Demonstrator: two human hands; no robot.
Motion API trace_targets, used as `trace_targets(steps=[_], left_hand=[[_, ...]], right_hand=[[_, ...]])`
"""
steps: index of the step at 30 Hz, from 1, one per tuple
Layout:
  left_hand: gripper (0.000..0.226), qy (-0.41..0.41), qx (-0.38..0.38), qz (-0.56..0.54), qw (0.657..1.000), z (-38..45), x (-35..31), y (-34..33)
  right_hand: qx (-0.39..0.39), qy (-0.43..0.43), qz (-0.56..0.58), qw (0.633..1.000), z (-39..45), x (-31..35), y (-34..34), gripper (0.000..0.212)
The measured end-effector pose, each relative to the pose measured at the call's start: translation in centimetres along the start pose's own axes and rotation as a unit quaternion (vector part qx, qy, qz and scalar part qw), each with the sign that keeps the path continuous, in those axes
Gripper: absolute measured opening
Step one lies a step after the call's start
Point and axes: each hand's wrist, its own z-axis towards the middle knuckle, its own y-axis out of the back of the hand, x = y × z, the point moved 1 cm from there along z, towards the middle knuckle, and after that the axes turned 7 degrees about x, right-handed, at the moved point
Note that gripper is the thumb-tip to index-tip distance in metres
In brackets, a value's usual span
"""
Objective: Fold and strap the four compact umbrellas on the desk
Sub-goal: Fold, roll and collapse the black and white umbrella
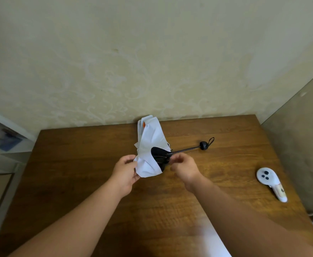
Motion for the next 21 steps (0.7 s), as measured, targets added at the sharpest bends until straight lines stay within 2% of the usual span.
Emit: trace_targets(steps=[2,4,6,8,10,13,16,19,21], left_hand=[[0.023,0.056,0.025,-0.073,0.995,-0.6,-0.4,-0.2],[0.019,0.102,0.054,-0.127,0.985,-1.0,-0.8,-0.1],[0.02,0.133,0.075,-0.171,0.974,-1.4,-0.8,0.2],[0.02,0.138,0.083,-0.184,0.97,-1.7,-0.8,0.7],[0.016,0.119,0.079,-0.122,0.982,-1.8,-0.5,1.1],[0.015,0.073,0.064,0.053,0.994,-1.8,1.8,1.6],[0.037,0.058,0.103,0.171,0.978,-2.4,6.2,2.1],[0.063,0.059,0.147,0.29,0.944,-2.8,10.2,2.3],[0.055,0.047,0.137,0.317,0.937,-2.9,11.5,2.0]], right_hand=[[0.074,0.001,-0.047,0.996,-0.7,-1.2,-1.1,0.038],[0.143,-0.017,-0.06,0.988,-1.1,-2.1,-2.6,0.057],[0.146,-0.024,-0.105,0.983,-1.1,-2.9,-3.5,0.064],[0.122,-0.017,-0.139,0.983,-1.1,-3.4,-3.6,0.05],[0.112,-0.013,-0.121,0.986,-1.5,-4.0,-3.1,0.032],[0.137,-0.026,-0.101,0.985,-2.7,-5.3,-2.2,0.028],[0.157,-0.05,-0.084,0.983,-4.6,-6.8,-1.9,0.023],[0.137,-0.084,-0.035,0.986,-6.3,-8.8,-2.0,0.015],[0.114,-0.107,-0.033,0.987,-6.8,-9.7,-2.3,0.01]])
